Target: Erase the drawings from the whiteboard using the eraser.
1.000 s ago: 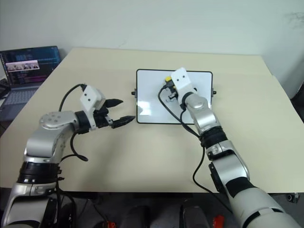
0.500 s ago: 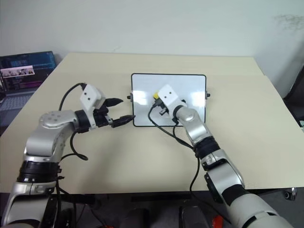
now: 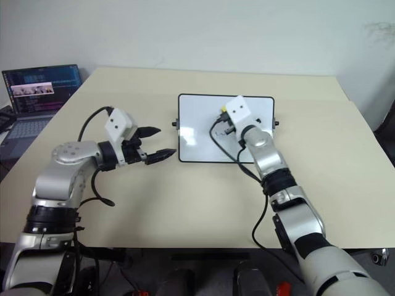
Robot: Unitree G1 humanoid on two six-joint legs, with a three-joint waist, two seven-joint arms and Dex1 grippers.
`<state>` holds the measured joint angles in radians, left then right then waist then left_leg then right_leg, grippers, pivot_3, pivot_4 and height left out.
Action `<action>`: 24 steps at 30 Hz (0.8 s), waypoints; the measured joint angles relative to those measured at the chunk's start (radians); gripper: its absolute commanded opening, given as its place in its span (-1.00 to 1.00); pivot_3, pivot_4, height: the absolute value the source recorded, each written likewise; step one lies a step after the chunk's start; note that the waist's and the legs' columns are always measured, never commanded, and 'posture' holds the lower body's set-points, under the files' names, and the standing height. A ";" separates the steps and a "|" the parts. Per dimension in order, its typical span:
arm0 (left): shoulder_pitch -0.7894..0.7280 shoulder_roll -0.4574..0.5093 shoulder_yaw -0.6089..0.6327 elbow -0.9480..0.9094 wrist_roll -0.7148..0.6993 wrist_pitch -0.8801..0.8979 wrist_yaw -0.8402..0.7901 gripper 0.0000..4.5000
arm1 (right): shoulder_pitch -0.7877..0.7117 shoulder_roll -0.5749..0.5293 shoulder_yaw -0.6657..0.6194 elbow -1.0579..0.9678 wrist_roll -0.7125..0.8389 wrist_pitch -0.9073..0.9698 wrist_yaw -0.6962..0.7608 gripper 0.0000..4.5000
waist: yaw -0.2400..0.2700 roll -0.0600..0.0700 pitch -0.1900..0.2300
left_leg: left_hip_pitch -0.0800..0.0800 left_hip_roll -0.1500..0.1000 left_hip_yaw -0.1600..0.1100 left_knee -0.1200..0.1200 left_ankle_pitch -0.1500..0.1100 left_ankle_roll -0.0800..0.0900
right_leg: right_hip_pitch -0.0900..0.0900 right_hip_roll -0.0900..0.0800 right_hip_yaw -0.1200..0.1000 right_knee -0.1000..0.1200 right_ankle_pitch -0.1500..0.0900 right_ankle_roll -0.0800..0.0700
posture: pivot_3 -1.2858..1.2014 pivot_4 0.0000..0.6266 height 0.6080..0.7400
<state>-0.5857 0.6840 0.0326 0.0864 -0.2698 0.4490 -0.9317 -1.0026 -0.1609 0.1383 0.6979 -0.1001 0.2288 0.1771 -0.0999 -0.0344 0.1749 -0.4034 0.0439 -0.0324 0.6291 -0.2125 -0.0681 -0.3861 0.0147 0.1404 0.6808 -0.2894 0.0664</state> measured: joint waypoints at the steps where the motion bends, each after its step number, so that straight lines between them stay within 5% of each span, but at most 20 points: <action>1: -0.005 -0.001 -0.002 0.004 0.001 -0.002 -0.001 1.00 | 0.002 -0.003 -0.003 -0.009 0.005 0.007 0.004 -0.51 | -0.001 0.000 0.000 | 0.000 0.000 0.000 0.000 0.000 0.000 | 0.000 0.000 0.000 0.000 0.000 0.000 | 0.03 -0.52 1.00; 15: -0.006 0.006 -0.010 0.021 0.004 -0.015 -0.042 1.00 | 0.303 -0.112 -0.067 -0.792 0.168 0.349 0.204 -0.52 | 0.013 0.001 0.001 | -0.024 0.001 -0.009 -0.001 0.000 -0.001 | -0.021 -0.001 -0.012 0.000 -0.003 -0.006 | 0.03 -0.52 1.00; 19: 0.000 0.003 -0.024 0.049 0.014 -0.032 -0.042 1.00 | 0.404 -0.069 0.005 -0.787 0.104 0.343 0.135 -0.52 | 0.012 0.002 0.001 | -0.024 0.001 -0.010 0.000 0.000 -0.001 | -0.020 0.000 -0.013 0.001 -0.004 -0.007 | 0.03 -0.52 1.00; 24: -0.003 -0.020 -0.057 0.079 0.029 -0.052 -0.040 1.00 | 0.354 0.011 0.063 -0.660 0.038 0.270 0.065 -0.52 | 0.012 0.002 0.001 | -0.024 0.001 -0.010 0.000 0.000 -0.001 | -0.020 -0.001 -0.014 0.001 -0.004 -0.007 | 0.03 -0.52 1.00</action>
<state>-0.5887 0.6637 -0.0242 0.1651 -0.2409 0.3973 -0.9718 -0.6490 -0.1500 0.2018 0.0382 -0.0617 0.4989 0.2418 -0.0874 -0.0328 0.1760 -0.4270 0.0448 -0.0428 0.6289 -0.2128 -0.0690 -0.4062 0.0142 0.1263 0.6818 -0.2930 0.0594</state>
